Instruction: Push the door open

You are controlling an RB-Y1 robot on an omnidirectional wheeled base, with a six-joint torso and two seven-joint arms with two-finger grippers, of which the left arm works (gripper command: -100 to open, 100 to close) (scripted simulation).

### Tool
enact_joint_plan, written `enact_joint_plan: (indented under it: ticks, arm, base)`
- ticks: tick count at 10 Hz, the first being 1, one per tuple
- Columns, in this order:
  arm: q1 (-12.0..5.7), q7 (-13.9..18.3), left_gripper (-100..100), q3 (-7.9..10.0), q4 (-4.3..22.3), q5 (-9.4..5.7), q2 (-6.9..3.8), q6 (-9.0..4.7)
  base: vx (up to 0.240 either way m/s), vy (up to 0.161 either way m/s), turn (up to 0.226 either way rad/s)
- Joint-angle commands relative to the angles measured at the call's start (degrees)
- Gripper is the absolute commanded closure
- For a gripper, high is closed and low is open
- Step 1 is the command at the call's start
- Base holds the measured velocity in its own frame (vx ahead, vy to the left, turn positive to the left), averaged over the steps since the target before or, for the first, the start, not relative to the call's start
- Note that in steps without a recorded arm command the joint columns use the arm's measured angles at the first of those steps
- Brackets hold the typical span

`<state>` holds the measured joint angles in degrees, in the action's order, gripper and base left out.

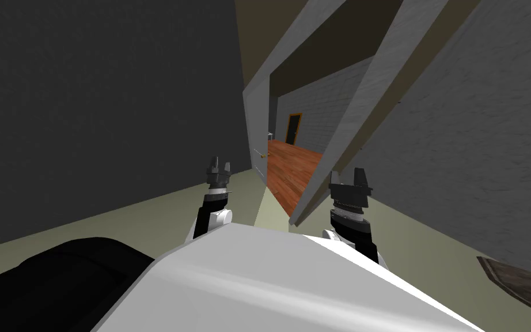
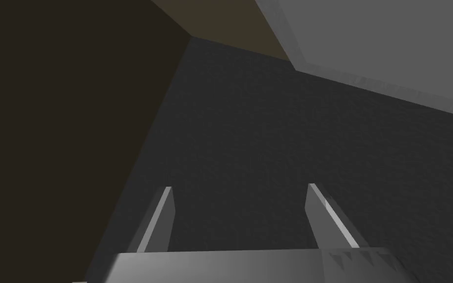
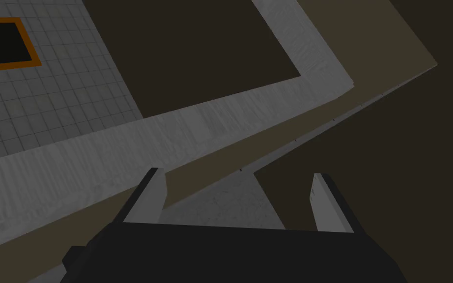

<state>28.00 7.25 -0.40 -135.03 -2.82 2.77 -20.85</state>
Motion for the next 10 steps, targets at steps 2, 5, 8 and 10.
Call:
enact_joint_plan:
  ticks: [2, 5, 8, 10]
  arm:
    - [-0.44, 2.85, -100, -0.05, 2.34, 0.38, -1.33, -0.7]
    - [-0.99, 6.41, -100, -0.1, 5.27, 0.84, -2.66, -1.57]
    - [-1.44, 9.35, -100, -0.15, 7.68, 1.23, -3.63, -2.3]
    - [-1.87, 12.11, -100, -0.19, 9.95, 1.6, -4.33, -2.97]
  base:
    - [0.117, 0.058, -0.138]
    - [0.148, 0.073, -0.097]
    - [0.126, 0.085, -0.106]
    - [0.107, 0.079, -0.109]
